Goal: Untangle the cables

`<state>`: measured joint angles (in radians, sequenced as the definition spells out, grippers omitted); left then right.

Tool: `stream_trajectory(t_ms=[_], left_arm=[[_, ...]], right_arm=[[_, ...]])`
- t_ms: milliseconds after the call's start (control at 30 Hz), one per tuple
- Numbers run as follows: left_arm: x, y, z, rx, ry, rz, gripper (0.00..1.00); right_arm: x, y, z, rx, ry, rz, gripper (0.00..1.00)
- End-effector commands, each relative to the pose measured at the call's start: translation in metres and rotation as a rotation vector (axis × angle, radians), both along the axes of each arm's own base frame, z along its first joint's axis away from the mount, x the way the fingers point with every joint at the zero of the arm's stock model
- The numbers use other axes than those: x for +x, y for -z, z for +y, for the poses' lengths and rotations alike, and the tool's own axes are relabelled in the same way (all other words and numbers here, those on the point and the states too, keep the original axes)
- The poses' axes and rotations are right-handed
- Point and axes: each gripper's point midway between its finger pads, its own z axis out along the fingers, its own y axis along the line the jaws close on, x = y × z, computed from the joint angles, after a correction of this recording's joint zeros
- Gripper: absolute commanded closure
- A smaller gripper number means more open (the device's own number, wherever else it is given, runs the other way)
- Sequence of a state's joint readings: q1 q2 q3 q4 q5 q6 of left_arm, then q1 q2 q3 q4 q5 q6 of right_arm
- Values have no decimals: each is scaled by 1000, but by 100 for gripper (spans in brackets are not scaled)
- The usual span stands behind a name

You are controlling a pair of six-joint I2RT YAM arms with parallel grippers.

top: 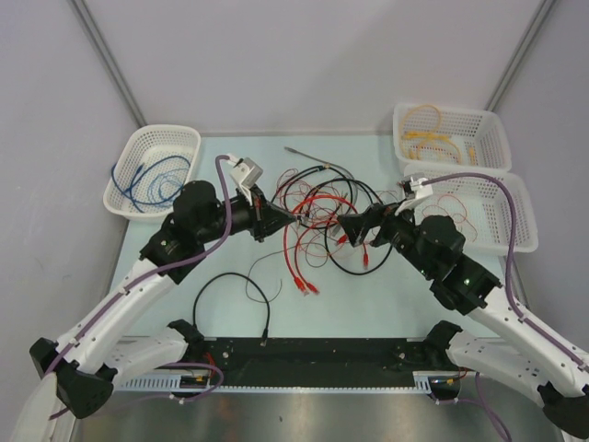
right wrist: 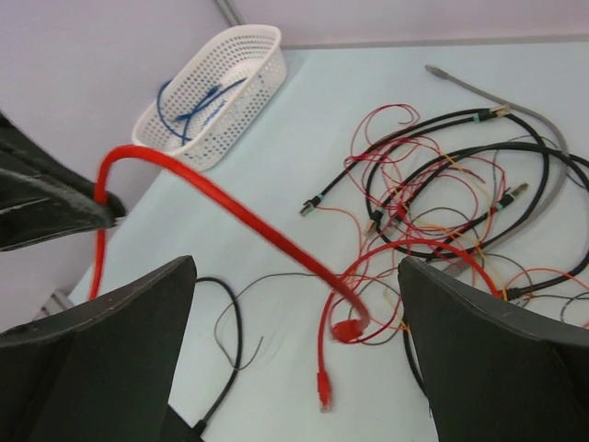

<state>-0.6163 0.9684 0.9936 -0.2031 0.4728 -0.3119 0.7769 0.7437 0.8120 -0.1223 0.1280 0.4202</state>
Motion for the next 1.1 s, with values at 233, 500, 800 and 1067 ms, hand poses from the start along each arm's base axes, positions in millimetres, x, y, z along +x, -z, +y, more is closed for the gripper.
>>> stream_trajectory(t_ms=[233,500,800,1067], left_arm=[[-20,-13,0,-23,68,-65,100],[4,-5,18,-1,-118,-70,1],[23,31,22,-65,-254,13,1],[27,54,4,-223,-291,-97,0]], right_arm=[[27,-17,-2,-35,96,-103,71],[19,-78,-47,71,255,-201,100],[6,-121,-67,126,289,-206,100],[-2,-137,-62,194,241,-190,100]])
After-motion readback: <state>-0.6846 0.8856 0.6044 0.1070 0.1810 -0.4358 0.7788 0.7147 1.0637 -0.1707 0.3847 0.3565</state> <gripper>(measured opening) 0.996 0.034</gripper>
